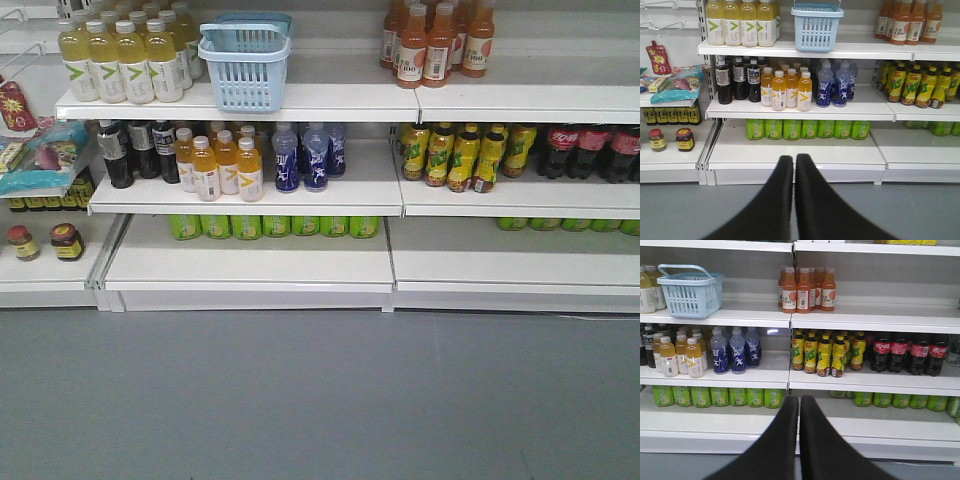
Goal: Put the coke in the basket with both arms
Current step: 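Drive the base toward the shelf holding the light-blue basket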
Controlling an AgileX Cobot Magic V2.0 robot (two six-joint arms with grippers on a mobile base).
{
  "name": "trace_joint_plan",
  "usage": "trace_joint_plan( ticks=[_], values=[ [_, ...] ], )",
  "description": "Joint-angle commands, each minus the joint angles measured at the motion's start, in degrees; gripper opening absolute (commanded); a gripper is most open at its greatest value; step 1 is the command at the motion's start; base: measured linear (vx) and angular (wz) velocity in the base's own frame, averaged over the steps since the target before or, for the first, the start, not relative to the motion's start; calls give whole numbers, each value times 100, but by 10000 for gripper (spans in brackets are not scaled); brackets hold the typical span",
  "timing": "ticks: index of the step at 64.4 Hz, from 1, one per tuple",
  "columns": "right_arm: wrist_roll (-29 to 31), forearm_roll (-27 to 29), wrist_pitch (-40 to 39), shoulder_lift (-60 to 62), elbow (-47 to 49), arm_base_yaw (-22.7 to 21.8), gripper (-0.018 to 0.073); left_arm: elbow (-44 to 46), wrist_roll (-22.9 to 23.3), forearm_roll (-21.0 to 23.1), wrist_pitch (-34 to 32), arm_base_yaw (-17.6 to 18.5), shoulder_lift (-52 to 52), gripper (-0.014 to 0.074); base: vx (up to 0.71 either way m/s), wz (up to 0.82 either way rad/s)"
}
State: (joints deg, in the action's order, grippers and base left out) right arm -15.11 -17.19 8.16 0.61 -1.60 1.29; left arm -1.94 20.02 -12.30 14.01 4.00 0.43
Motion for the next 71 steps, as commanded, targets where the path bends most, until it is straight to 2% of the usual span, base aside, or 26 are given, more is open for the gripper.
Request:
trace_joint_plan(
  ticks=[1, 71],
  values=[
    [40, -62, -410, 104, -61, -5, -4, 7, 14, -7, -441, 11, 108, -6, 12, -4],
    [40, -62, -409, 104, -61, -5, -4, 7, 14, -7, -441, 11, 108, -6, 13, 0]
  ],
)
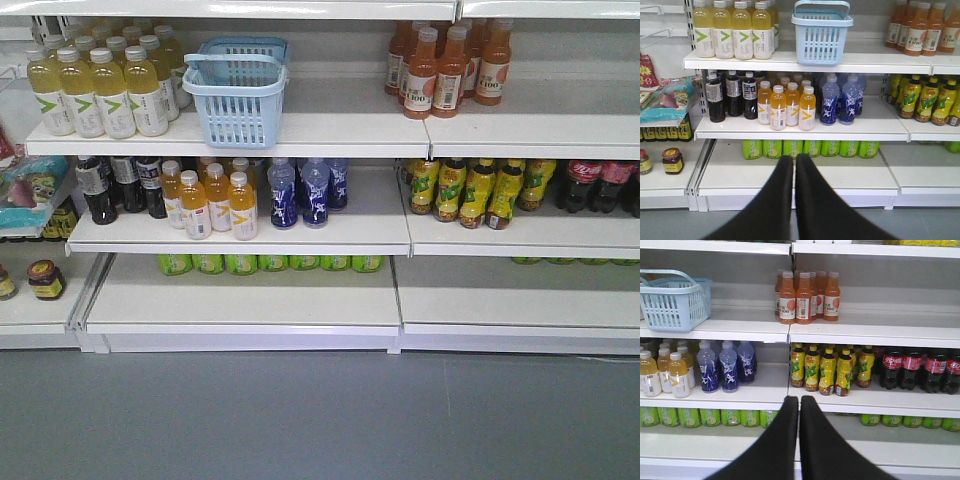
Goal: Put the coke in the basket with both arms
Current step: 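Drive the base toward the shelf holding the light-blue basket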
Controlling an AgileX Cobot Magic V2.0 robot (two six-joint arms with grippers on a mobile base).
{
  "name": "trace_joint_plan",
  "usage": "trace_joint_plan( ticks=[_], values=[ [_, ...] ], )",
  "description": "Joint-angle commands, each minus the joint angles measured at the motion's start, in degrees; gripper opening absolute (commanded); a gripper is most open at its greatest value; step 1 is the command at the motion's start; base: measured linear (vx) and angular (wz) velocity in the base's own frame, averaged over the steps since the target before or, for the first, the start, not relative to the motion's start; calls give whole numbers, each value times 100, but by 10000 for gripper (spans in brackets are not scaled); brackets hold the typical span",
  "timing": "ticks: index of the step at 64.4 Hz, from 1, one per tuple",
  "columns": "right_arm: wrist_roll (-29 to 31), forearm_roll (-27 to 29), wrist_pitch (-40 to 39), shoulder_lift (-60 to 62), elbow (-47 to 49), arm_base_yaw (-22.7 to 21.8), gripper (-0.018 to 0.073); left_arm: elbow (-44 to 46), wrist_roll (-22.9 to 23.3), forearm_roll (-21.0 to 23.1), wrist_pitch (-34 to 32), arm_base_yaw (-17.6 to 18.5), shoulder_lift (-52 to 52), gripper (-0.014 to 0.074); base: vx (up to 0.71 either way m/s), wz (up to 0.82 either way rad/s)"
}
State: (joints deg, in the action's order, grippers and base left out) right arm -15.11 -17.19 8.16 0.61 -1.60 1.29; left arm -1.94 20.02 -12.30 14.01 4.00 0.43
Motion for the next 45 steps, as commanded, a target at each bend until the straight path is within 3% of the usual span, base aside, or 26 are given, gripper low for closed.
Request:
trace_joint_plan(
  ticks=[1, 45],
  values=[
    [40, -62, -409, 104, -61, -5, -4, 7, 14, -7, -441, 11, 108, -6, 16, 6],
    [40, -62, -409, 104, -61, -5, -4, 7, 14, -7, -441, 11, 108, -6, 18, 3]
  ],
)
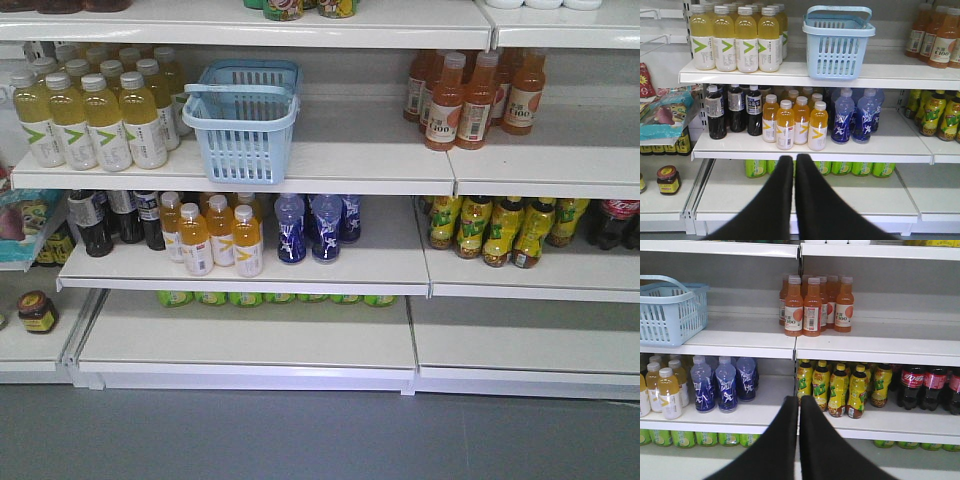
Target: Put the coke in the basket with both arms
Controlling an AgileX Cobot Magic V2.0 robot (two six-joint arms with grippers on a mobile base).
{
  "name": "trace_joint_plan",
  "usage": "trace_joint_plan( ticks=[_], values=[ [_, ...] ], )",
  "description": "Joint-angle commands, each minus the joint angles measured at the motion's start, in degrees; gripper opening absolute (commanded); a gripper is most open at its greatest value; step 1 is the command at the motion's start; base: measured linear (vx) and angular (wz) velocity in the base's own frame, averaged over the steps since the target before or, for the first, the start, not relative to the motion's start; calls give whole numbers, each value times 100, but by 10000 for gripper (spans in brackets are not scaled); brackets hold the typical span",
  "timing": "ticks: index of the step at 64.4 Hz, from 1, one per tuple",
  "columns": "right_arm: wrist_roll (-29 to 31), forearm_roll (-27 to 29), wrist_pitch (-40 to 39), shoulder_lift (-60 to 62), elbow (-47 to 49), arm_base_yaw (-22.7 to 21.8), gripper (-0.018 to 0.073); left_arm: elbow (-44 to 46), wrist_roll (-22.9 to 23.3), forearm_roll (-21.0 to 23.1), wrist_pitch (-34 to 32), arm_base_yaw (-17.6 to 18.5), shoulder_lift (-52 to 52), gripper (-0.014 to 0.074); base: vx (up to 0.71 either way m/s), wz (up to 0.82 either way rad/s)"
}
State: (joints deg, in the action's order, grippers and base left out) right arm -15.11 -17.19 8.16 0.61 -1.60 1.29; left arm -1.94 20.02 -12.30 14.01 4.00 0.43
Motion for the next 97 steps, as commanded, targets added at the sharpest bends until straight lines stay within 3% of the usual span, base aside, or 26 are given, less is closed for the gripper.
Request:
trace_joint_plan(
  ticks=[1, 97],
  values=[
    [40, -62, -409, 104, -61, -5, -4, 7, 14, -7, -441, 11, 108, -6, 18, -3],
    [40, -62, -409, 104, -61, -5, -4, 7, 14, -7, -441, 11, 108, -6, 13, -2]
  ],
)
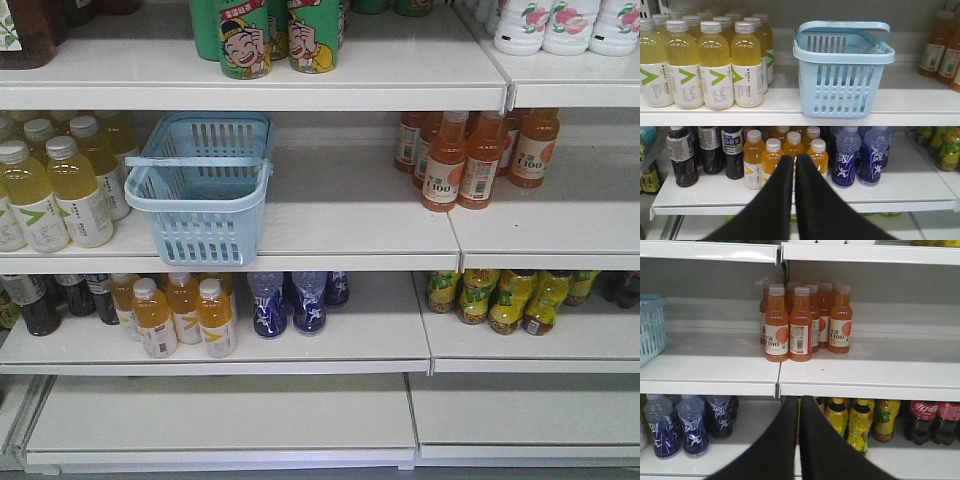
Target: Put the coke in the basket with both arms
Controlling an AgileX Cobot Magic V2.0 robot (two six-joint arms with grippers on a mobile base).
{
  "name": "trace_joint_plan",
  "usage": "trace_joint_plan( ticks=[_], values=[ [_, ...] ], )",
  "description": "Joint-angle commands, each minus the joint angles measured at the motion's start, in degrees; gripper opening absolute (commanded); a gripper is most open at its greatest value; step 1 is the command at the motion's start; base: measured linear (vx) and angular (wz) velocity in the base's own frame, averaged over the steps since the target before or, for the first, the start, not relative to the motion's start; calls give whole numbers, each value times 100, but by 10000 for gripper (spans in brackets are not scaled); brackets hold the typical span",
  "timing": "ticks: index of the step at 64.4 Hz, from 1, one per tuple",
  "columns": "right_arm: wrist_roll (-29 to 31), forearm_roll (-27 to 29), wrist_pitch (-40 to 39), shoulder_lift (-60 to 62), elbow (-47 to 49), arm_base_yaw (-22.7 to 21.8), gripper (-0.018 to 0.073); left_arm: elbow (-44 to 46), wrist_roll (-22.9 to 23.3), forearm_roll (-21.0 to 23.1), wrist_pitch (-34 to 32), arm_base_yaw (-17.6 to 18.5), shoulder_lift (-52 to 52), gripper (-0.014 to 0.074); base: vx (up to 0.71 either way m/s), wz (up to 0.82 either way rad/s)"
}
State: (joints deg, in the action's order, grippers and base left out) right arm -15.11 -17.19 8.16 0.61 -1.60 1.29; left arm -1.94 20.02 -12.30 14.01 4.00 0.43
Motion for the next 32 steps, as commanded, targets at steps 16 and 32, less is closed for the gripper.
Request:
trace_joint_plan(
  ticks=[16, 32],
  values=[
    [40, -62, -409, 104, -61, -5, -4, 7, 14, -7, -441, 11, 108, -6, 6, 3],
    [40, -62, -409, 104, -61, -5, -4, 7, 14, -7, -441, 11, 108, -6, 4, 1]
  ],
)
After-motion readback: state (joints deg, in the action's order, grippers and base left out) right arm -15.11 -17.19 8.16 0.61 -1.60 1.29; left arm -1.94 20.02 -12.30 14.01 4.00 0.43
